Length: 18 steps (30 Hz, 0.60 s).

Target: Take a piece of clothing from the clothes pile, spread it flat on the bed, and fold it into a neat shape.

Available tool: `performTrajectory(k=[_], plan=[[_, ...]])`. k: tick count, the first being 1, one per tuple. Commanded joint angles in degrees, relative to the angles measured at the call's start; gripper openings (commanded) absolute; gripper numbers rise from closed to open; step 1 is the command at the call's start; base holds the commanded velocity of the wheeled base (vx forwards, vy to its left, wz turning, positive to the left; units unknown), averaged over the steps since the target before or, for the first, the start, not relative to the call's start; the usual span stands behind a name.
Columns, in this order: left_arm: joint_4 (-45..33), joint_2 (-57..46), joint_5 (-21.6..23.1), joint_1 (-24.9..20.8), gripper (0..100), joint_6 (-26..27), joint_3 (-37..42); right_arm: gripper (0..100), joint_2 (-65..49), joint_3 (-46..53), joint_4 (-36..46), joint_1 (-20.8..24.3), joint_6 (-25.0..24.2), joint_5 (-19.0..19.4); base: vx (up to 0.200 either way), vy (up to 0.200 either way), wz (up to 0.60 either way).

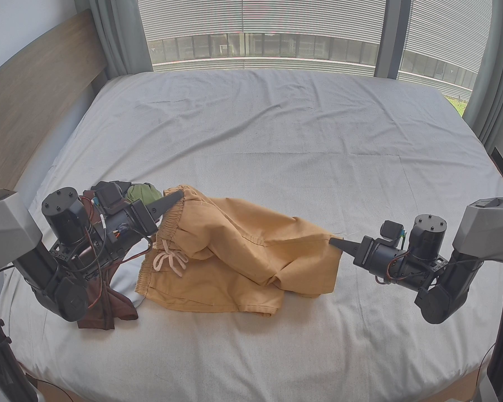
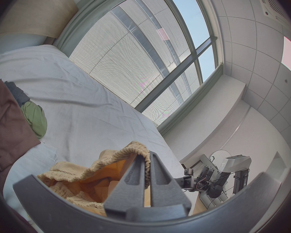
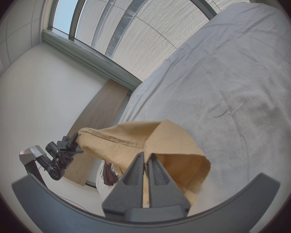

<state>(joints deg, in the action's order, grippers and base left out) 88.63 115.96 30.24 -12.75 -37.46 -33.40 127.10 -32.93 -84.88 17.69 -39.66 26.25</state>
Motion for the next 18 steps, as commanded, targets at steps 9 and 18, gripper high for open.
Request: performTrajectory(k=[9, 18], plan=[[0.1, 2.3, 1.3, 1.8, 0, 0.1, 0.1, 0, 8.5, 1.4, -2.3, -0.1, 3.4, 1.9, 0.0, 0.0, 0.0], [0.1, 2.0, 1.3, 1.8, 0, 0.2, 0.1, 100, 9.8, -1.0, -3.4, 0.2, 3.3, 4.1, 0.0, 0.0, 0.0]])
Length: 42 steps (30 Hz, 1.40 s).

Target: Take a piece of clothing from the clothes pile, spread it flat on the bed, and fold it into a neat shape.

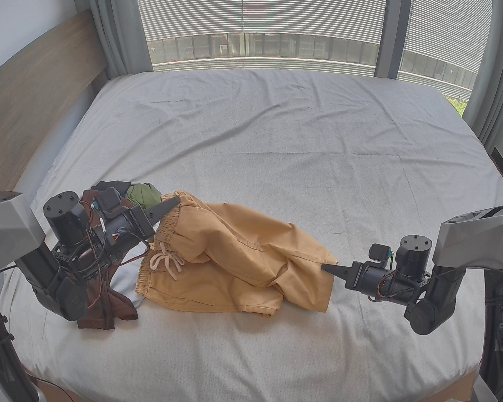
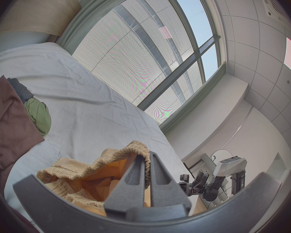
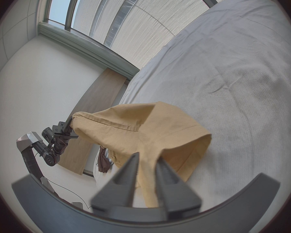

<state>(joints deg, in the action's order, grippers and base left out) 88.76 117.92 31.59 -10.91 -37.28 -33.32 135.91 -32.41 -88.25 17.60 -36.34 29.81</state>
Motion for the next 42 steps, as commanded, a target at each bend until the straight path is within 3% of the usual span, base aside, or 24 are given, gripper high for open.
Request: performTrajectory(k=[1, 10, 31, 32, 42], plan=[[0.0, -0.1, 0.0, -0.2, 0, -0.1, 0.0, 100, 1.2, -2.5, 0.0, 0.3, -0.1, 0.5, 0.0, 0.0, 0.0], [0.0, -0.1, 0.0, -0.2, 0, 0.0, 0.0, 100, 2.7, -8.8, 0.4, 0.6, -2.2, 0.3, 0.0, 0.0, 0.0], [0.0, -0.1, 0.0, -0.3, 0, 0.0, -0.2, 100, 5.1, -12.2, 0.1, 2.2, -5.1, 0.0, 0.0, 0.0, 0.0], [0.0, -0.1, 0.0, -0.3, 0, 0.0, -0.2, 0, 5.1, -12.2, 0.1, 2.2, -5.1, 0.0, 0.0, 0.0, 0.0], [0.0, -0.1, 0.0, -0.5, 0, -0.1, -0.3, 0, 4.9, -11.4, -0.1, 2.1, -5.1, -0.1, 0.0, 0.0, 0.0]])
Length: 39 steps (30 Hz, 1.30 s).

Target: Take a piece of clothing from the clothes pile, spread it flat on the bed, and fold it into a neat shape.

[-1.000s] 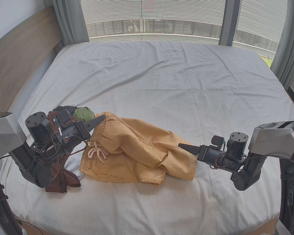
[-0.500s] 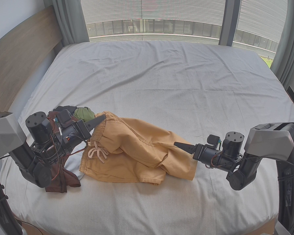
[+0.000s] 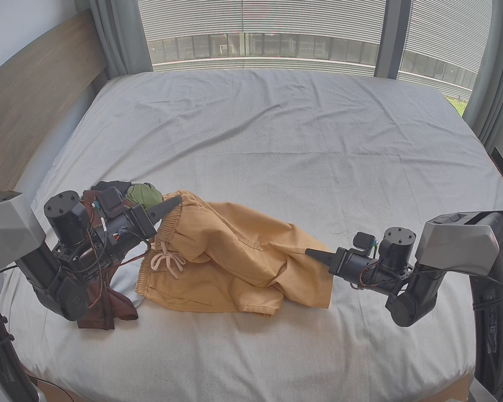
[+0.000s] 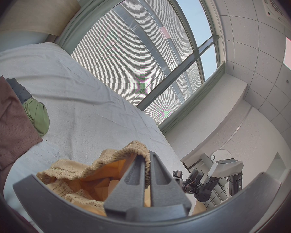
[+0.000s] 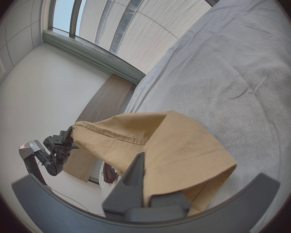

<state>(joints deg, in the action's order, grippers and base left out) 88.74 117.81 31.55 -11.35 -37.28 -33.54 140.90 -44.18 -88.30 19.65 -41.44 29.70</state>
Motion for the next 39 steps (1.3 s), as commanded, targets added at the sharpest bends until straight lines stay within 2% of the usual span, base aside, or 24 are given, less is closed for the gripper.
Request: performTrajectory(k=[1, 21, 26, 34, 39], plan=[[0.0, -0.1, 0.0, -0.1, 0, -0.1, -0.3, 0, -0.6, 0.8, 0.0, 0.1, 0.0, 0.0, 0.0, 0.0, 0.0], [0.0, -8.0, -0.5, -3.2, 0, -2.2, -2.4, 0, -25.9, 9.3, 0.5, -2.6, 0.3, 1.5, 0.0, 0.0, 0.0], [0.0, -10.4, -1.3, -3.2, 0, -2.8, -3.2, 0, -27.6, 9.4, 0.5, -4.5, 0.4, 1.5, 0.0, 0.0, 0.0], [-0.1, -15.8, -1.7, -2.6, 0, -9.3, -3.2, 0, -29.2, 9.1, 0.5, -7.0, 0.4, 1.5, 0.0, 0.0, 0.0], [0.0, -15.8, -1.8, -2.6, 0, -9.4, -2.9, 0, -30.8, 8.6, 0.4, -8.6, 0.4, 1.5, 0.0, 0.0, 0.0]])
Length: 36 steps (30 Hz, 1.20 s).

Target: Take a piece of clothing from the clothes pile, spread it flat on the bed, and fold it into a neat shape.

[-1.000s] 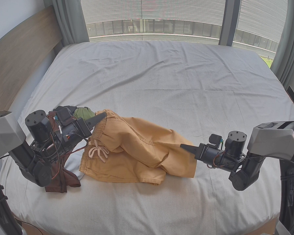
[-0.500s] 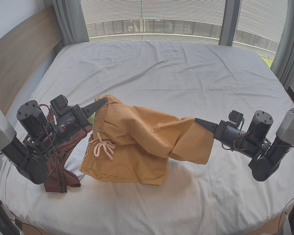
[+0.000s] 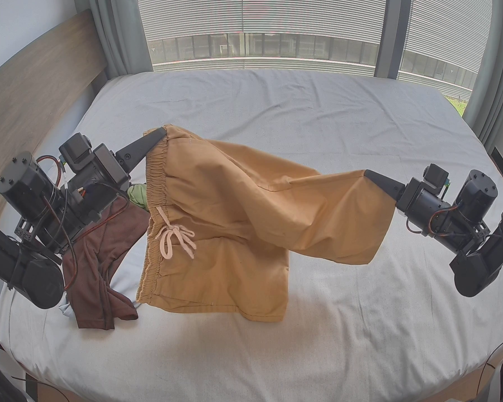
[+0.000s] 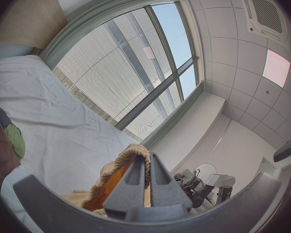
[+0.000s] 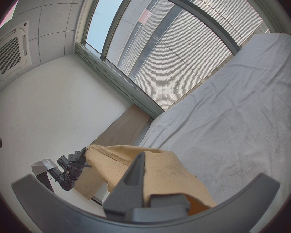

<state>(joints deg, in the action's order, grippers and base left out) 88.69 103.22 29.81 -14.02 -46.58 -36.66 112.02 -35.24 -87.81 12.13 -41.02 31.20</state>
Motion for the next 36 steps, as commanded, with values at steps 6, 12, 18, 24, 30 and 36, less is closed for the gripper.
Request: performTrajectory(k=[6, 12, 18, 24, 30, 36], plan=[[0.1, -1.4, -0.1, 1.2, 0, -0.2, 0.3, 0, -4.8, -1.8, 0.0, -4.0, 0.0, 0.4, 0.0, 0.0, 0.0], [0.1, -1.1, -0.1, 2.6, 0, -0.2, 0.2, 0, -7.8, -2.2, 0.0, -7.0, -1.1, 5.3, 0.0, 0.0, 0.0], [0.1, -1.4, -0.1, 2.9, 0, -0.2, 0.3, 0, -8.5, -2.5, -0.1, -9.2, -2.5, 6.2, 0.0, 0.0, 0.0], [0.1, -1.4, 0.0, 3.9, 0, -0.3, 0.4, 0, -9.3, -3.2, 0.0, -10.2, -2.6, 6.3, 0.0, 0.0, 0.0], [0.1, -0.9, 0.0, 4.4, 0, -0.3, 0.7, 0, -10.6, -3.6, 0.1, -11.1, -2.7, 6.5, 0.0, 0.0, 0.0], [0.0, 0.4, 0.1, 4.4, 0, -0.2, 1.5, 0, -11.3, -3.8, 0.1, -12.0, -2.6, 6.7, 0.0, 0.0, 0.0]])
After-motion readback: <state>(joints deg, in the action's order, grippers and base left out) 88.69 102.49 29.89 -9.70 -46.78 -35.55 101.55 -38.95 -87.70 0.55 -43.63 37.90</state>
